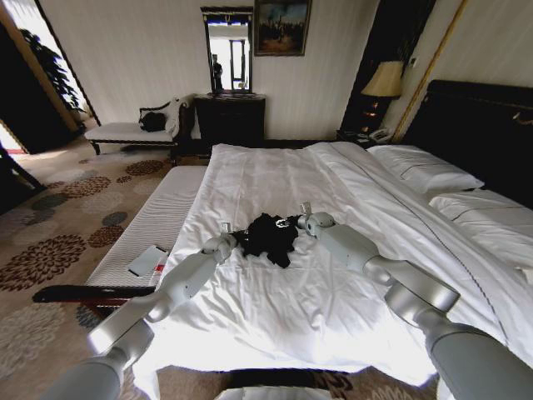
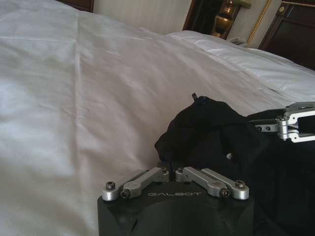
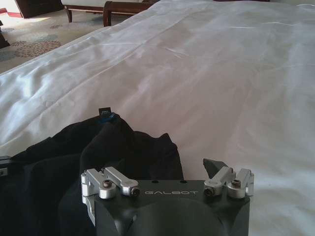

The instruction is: Fold the clothes on the bed.

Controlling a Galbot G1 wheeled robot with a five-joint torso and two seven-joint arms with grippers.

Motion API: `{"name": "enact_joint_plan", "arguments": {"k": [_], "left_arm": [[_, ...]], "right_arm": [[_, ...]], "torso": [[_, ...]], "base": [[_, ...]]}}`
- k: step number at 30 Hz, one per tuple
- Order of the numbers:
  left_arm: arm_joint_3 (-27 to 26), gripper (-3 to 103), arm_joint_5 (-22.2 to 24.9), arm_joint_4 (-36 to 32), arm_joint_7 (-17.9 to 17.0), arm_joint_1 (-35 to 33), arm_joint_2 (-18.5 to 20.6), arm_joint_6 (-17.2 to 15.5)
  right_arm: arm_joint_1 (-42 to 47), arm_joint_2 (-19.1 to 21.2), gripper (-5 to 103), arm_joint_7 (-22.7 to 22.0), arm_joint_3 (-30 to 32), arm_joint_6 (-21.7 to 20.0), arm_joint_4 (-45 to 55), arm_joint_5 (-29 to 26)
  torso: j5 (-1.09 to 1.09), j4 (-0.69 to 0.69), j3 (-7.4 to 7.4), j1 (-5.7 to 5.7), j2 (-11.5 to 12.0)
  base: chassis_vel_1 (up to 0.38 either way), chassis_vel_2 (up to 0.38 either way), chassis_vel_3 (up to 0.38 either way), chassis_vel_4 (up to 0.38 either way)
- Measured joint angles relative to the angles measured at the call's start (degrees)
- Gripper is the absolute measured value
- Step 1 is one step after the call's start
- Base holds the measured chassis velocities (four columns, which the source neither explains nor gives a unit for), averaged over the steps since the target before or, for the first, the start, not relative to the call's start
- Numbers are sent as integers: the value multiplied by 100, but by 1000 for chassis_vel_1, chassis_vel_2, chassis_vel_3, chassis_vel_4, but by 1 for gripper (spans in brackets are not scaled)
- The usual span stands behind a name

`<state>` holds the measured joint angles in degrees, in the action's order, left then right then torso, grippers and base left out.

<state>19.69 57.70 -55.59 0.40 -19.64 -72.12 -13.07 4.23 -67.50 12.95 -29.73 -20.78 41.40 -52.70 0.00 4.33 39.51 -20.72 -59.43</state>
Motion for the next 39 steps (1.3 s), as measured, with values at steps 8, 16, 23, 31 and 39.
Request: {"name": "enact_joint_plan", "arguments": {"k": [8, 16, 23, 31, 39], "left_arm": [[44, 1, 15, -1, 0, 2, -17, -2], [45, 1, 15, 0, 0, -2, -33, -2], [42, 1, 15, -42, 0, -20, -18, -4], [36, 1, 13, -63, 0, -23, -30, -8], [-21, 1, -3, -129, 0, -31, -6, -14]], "right_arm": [[18, 25, 58, 59, 83, 44, -147, 24], [3, 22, 36, 126, 81, 1, -154, 9], [22, 76, 4, 234, 49, -6, -124, 136], [1, 121, 0, 288, 19, 21, -120, 161], [44, 261, 0, 288, 83, 51, 54, 162]], "torso": [[0, 1, 0, 0, 0], [0, 0, 0, 0, 0], [0, 1, 0, 0, 0], [0, 0, 0, 0, 0], [0, 0, 0, 0, 0]], "base": [[0, 0, 0, 0], [0, 0, 0, 0], [0, 0, 0, 0], [0, 0, 0, 0], [0, 0, 0, 0]]}}
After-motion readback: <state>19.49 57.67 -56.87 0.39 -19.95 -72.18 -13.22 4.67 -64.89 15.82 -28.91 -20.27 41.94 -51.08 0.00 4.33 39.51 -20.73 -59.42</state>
